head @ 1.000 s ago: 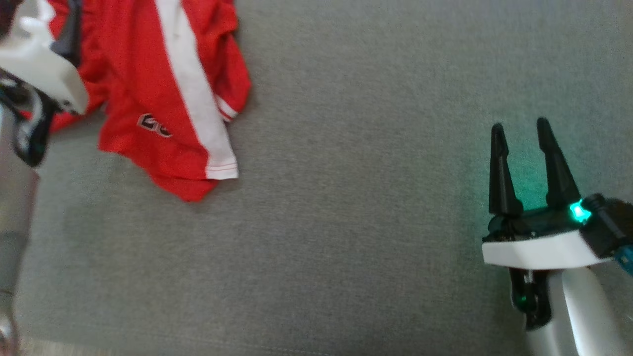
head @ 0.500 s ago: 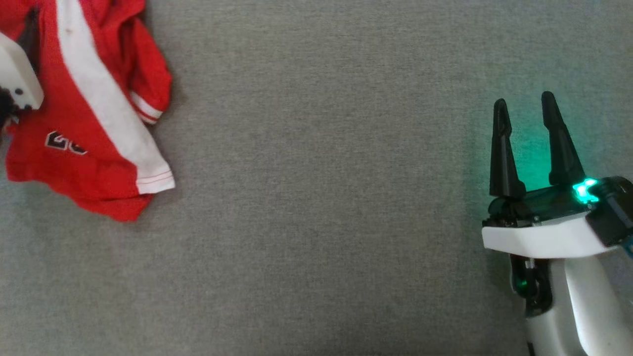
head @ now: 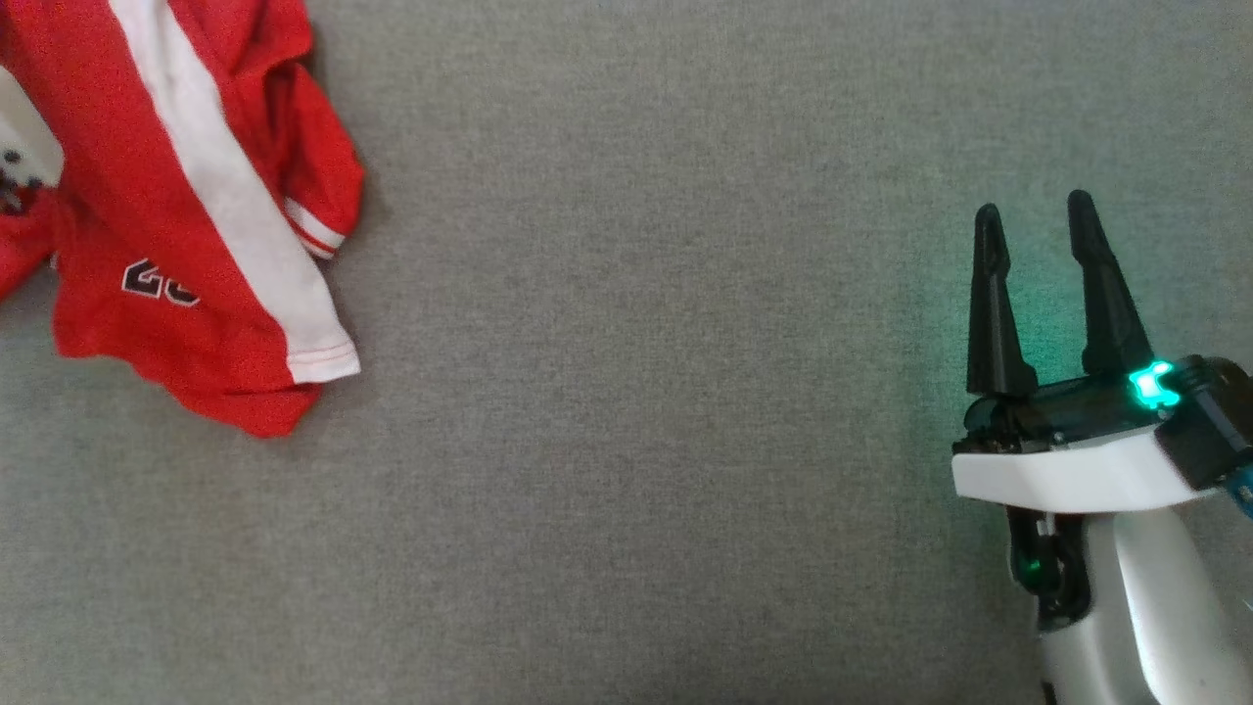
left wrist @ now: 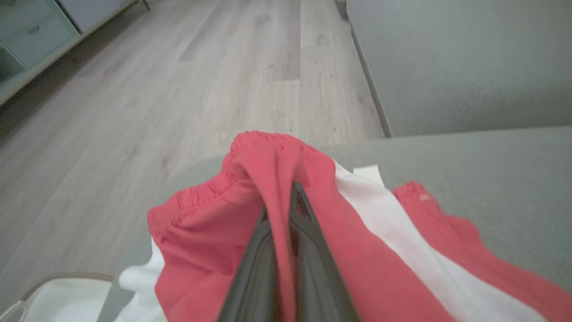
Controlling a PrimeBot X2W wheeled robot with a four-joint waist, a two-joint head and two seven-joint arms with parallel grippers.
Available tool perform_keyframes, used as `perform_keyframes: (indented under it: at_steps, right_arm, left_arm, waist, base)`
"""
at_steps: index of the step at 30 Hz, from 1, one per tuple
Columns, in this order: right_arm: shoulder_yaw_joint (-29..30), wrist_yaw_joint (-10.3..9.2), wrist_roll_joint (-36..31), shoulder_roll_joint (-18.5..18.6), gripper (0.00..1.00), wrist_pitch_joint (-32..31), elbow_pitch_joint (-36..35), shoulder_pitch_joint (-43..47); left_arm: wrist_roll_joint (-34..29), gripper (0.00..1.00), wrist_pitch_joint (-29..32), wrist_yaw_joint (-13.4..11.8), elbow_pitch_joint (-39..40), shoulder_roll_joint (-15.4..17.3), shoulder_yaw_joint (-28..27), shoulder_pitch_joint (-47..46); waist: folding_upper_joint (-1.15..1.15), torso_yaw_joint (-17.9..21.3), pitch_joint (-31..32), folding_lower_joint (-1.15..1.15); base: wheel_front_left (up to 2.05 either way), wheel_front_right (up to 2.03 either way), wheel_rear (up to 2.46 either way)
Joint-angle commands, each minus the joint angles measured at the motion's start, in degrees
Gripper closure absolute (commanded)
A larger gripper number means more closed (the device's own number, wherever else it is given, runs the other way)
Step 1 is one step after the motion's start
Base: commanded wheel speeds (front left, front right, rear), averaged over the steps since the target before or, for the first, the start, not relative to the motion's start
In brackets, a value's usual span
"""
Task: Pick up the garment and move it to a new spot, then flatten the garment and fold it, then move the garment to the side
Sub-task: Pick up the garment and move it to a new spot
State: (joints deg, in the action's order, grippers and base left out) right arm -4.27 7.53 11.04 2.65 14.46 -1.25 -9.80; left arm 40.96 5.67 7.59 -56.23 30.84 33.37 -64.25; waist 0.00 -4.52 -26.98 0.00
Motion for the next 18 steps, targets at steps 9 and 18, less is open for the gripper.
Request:
perform_keyframes:
  at_steps: [9, 18]
  right_arm:
    - [-1.88, -0.04, 2.4, 0.22, 0.0, 0.54, 0.16, 2.36]
    - [-2.63, -0.04, 5.44, 0.22, 0.0, 0.54, 0.98, 2.63]
  left_arm:
    - [0.5, 1.0, -12.65, -0.1, 6.43, 4.49, 0.47, -6.49]
    - [1.2, 1.0, -14.43, -0.1, 16.78, 3.27, 4.73, -5.57]
  waist:
    - [0.0, -1.92, 8.04, 0.0]
    - [0.0, -0.23, 13.58, 0.0]
  base:
    - [0.0, 0.0, 0.0]
    - [0.0, 0.0, 0.0]
